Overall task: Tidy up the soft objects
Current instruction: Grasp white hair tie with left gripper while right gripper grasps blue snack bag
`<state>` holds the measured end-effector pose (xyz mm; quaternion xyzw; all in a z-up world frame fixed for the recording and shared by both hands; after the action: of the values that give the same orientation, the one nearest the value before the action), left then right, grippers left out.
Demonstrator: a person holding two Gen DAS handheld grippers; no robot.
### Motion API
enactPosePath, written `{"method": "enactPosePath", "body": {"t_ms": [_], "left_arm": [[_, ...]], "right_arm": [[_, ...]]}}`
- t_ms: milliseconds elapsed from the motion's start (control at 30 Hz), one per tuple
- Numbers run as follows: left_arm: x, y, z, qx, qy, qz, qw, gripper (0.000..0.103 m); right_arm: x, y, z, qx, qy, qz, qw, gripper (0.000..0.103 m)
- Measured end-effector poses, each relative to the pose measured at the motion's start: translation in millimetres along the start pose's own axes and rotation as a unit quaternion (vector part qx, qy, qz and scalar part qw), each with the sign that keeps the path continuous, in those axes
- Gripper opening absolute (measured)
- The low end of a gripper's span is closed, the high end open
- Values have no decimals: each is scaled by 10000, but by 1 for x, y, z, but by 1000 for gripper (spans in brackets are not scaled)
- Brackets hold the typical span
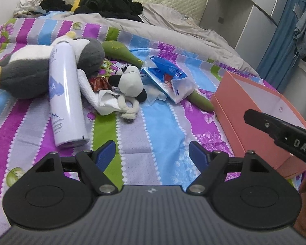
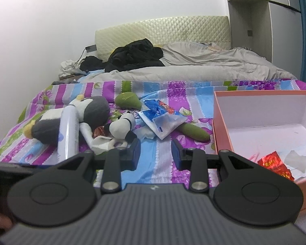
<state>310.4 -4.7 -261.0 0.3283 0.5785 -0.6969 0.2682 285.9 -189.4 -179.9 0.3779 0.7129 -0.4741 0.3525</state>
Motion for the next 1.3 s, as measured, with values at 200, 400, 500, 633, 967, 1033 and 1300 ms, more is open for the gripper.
{"method": "enactPosePath", "body": {"t_ms": [200, 400, 500, 633, 967, 1033, 1300], "left_arm": [[-8, 25, 3, 165, -12, -71, 9998, 78], [-13, 54, 6, 180, 19, -132, 9997, 76], [-14, 68, 5, 144, 67, -164, 9997, 73], [-14, 87, -2, 135, 10, -205, 9997, 67], [-16, 132, -31, -299, -13, -269, 9992, 67], [-17, 139, -34, -301, -50, -256, 9992, 67], [-26, 160, -40, -395, -13, -187, 9990, 45]], "right_arm": [[-1, 32, 8, 113, 37, -230, 9997, 36], [-4, 62, 14, 183, 94, -351, 9992, 36], [-4, 74, 16, 176, 96, -399, 9990, 36], [-4, 96, 17, 179, 33, -495, 9986, 36], [-20, 152, 11, 132, -62, -573, 9982, 36], [-24, 163, 6, 89, -141, -594, 9981, 36], [-43, 207, -4, 270, -477, -593, 9967, 48]]}}
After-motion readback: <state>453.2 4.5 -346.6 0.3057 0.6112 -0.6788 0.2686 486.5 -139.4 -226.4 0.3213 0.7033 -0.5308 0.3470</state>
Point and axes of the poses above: each gripper's, at about its wrist camera, not at the fingertips, and y roughly the way its jaws point, z to its right, x to its underside, the point moved 10 cm from there along y, roughly the way its jaws point, and after that the axes turned 10 degrees about y, right-handed, at the moved point
